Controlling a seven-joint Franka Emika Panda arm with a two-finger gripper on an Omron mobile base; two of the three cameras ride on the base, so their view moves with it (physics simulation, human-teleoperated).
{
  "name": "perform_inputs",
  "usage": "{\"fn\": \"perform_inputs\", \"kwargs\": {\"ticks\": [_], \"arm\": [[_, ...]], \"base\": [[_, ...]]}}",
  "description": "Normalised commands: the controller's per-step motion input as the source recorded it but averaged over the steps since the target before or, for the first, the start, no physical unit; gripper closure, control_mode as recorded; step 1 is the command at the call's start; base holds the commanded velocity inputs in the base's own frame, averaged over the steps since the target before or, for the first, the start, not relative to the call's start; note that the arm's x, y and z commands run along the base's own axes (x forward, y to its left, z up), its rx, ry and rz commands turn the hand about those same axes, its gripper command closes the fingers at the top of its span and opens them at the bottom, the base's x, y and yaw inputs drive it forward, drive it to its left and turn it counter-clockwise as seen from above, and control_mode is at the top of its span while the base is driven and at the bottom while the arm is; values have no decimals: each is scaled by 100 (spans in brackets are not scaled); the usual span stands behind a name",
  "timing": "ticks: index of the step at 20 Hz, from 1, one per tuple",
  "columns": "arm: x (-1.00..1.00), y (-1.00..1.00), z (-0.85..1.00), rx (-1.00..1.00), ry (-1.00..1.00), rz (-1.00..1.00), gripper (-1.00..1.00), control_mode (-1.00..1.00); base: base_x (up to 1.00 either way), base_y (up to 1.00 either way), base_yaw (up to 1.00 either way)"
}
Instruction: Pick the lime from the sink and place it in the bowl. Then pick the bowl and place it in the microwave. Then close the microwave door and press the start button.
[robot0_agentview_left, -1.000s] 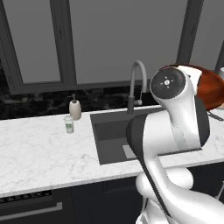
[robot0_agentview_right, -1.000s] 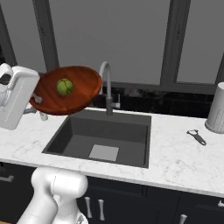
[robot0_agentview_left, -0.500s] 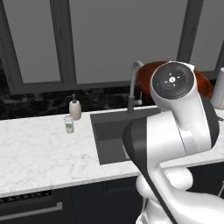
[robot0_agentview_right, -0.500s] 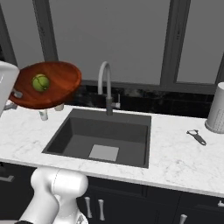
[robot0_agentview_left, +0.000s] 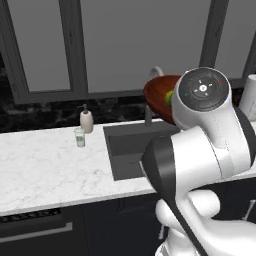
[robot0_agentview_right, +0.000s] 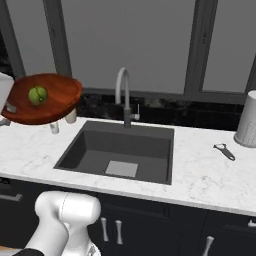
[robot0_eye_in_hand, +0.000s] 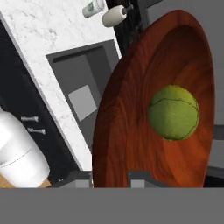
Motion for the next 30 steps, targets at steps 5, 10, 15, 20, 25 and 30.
{"fn": "perform_inputs", "kwargs": {"ticks": [5,10,15,20,25,30], "arm": [[0,0,0,0,0,0,100,100],[0,0,0,0,0,0,100,100],[0,0,0,0,0,0,100,100],[0,0,0,0,0,0,100,100],[0,0,0,0,0,0,100,100],[0,0,0,0,0,0,100,100]], "base": [[-79,1,14],[-41,0,49],[-39,1,77],[-24,2,93],[-2,0,99],[0,0,100]]}}
